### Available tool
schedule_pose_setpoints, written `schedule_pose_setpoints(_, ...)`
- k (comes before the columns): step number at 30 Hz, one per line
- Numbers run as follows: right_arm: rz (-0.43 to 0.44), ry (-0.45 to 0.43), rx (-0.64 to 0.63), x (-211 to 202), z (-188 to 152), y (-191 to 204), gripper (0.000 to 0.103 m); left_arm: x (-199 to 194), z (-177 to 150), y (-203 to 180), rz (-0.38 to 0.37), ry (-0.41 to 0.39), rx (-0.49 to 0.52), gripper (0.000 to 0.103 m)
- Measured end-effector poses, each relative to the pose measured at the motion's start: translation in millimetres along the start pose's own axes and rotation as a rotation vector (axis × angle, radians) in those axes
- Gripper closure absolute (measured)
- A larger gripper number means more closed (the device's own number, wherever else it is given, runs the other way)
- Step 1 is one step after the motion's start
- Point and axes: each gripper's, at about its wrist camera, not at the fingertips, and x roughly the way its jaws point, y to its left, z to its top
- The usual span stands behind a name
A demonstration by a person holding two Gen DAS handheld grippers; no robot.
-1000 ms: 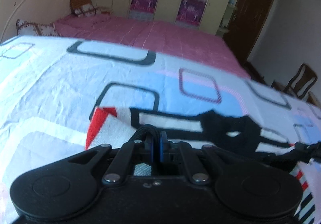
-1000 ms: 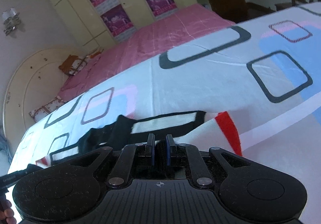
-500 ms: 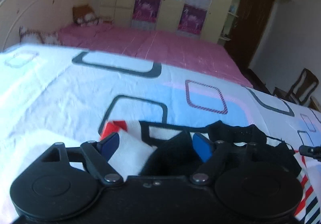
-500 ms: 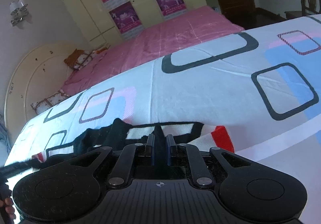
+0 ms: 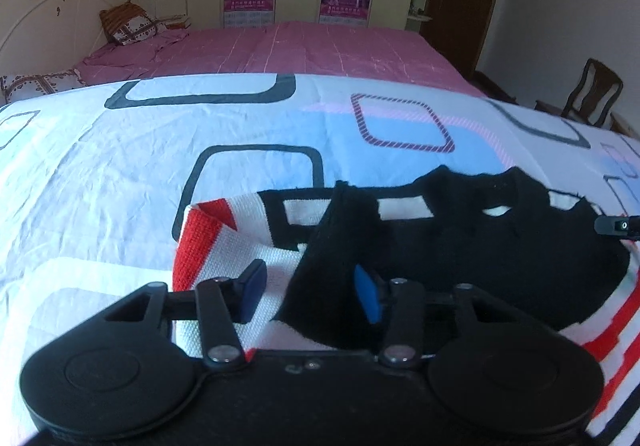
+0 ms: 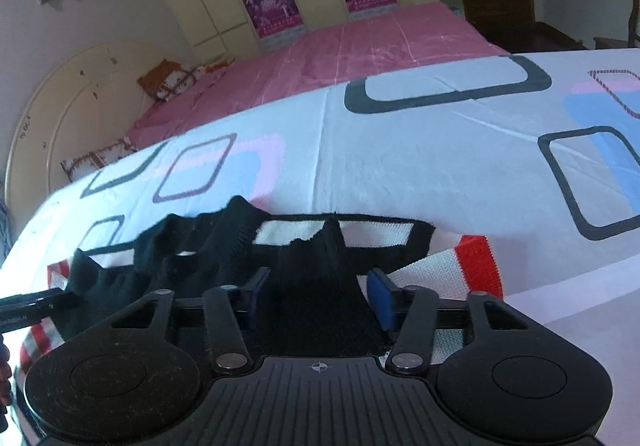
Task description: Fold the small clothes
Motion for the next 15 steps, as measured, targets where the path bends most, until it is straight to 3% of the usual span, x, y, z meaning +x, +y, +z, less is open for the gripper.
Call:
schedule_pose_setpoints(2,-0.001,0.008,-0.021,3.8,-1.6,2.6,0.054,0.3,-1.2,-3.7,0.014,-0.009,0.028,0.074)
schedule_pose_setpoints(3,-0.005,0.015,-0.038,6.1,-2.5,4.7,0.063,-0.6,-1.4,-4.6,0.011,-0.013,0.037,0.079)
schedule_pose_setpoints(4,-0.009,0.018,-0.05,7.9,-3.0,6.1,0.069,-1.7,-0.9,-5.8,0.004,-0.015,0.041,0.091)
schedule_pose_setpoints(5,-0.016,0.016,-0.063,9.1,-3.4,7.9,0.072,-2.9,0.0,-6.8,-0.002,-0.018,0.045,0.094)
schedule_pose_setpoints(7,-0.026,0.013,-0.081,11.1,-3.6,9.8,0.088,-5.5,0.2,-9.8,-0.013,-0.028,0.053,0.096)
schedule_pose_setpoints(10,-0.03,-0.001,-0.092,8.6,-4.5,10.5,0.094,-9.5,-0.6,-11.1,-0.016,-0.058,0.046,0.096)
schedule_pose_setpoints(15,-0.029,-0.068,-0.086,-3.8,1.0,12.8,0.095,-21.4,7.4,-5.9,0.001,-0.141,0.001,0.096)
